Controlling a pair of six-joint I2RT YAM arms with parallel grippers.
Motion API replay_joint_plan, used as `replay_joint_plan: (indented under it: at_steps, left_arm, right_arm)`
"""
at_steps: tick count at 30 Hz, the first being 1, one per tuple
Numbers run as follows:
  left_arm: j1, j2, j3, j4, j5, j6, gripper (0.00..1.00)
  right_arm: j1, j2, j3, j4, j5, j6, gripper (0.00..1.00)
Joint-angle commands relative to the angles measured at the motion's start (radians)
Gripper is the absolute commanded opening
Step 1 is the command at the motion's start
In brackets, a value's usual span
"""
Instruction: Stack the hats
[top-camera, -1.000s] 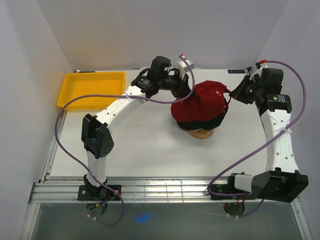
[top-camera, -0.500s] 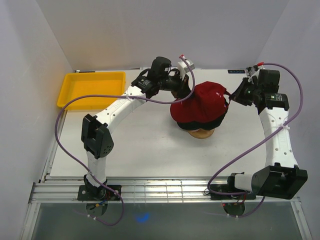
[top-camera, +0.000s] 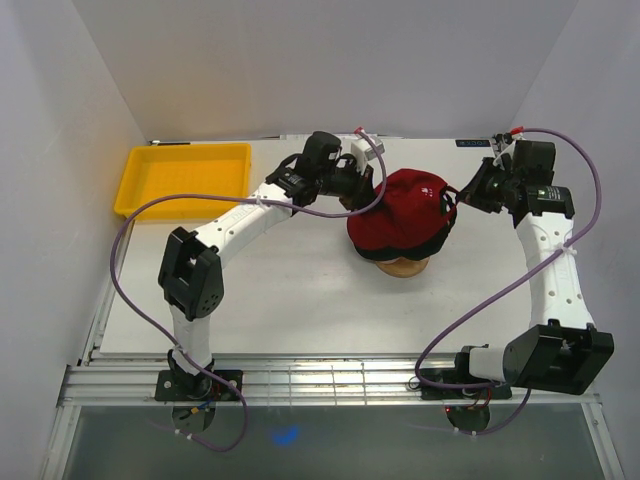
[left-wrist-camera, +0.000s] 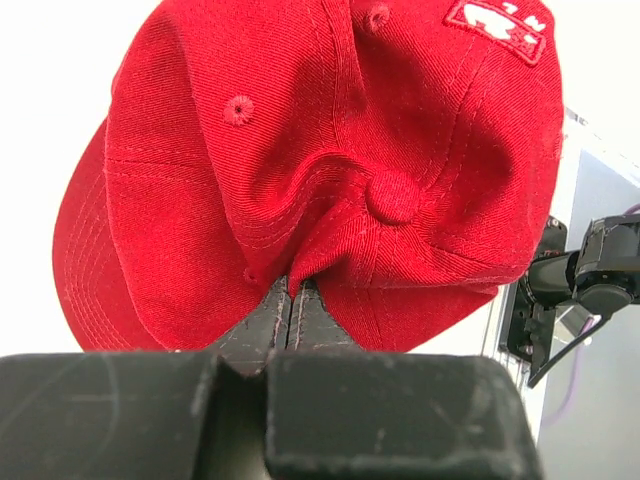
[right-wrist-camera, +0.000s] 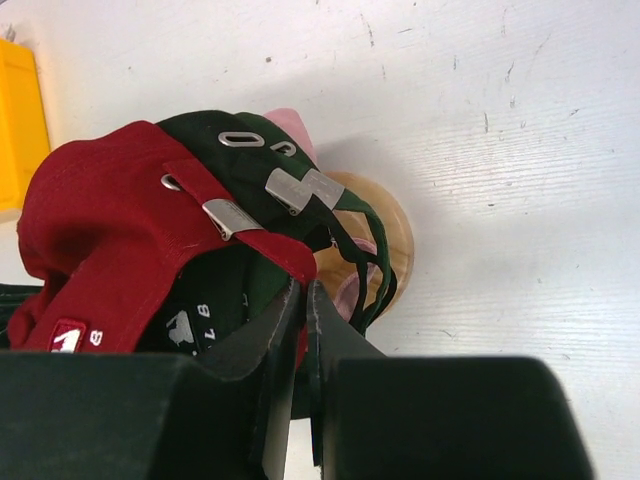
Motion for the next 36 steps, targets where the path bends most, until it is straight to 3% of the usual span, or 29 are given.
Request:
replay_joint_plan:
  at_steps: [1,5,11,14,21,25,29,36]
  left_arm:
    - [-0.005,-0.086,-0.035,0.018,-0.020,-0.027,0.00]
    - [-0.005,-0.115,-0.068,0.045,-0.028,-0.055,0.01]
    - [-0.005,-0.158,-0.120,0.088,-0.088,-0.093,0.43]
    - [-0.005,-0.216,-0.176,0.152,-0.169,-0.125,0.58]
    - [0.040,-0.359,-0.402,0.273,-0.376,-0.300,0.63]
    - [0.106,-0.425,-0.554,0.373,-0.379,-0.461,0.65]
    - [0.156,-0.394,-0.651,0.461,-0.289,-0.627,0.64]
    - [0.168,-0.316,-0.711,0.562,-0.306,-0.882,0.64]
  right_arm:
    - [-0.003,0.018,0.013,0.045,0.018,-0.018,0.12]
    - [-0.003,0.023,-0.019,0.065,0.026,-0.017,0.11]
    - [-0.003,0.026,-0.036,0.083,0.029,-0.015,0.11]
    - [-0.003,0.035,-0.032,0.082,0.033,-0.017,0.11]
    - [-0.003,0.054,-0.041,0.091,0.043,-0.025,0.10]
    - [-0.003,0.058,-0.041,0.091,0.046,-0.028,0.11]
    - [-0.003,0.060,-0.038,0.094,0.046,-0.029,0.10]
    - [-0.003,0.066,-0.046,0.094,0.050,-0.032,0.10]
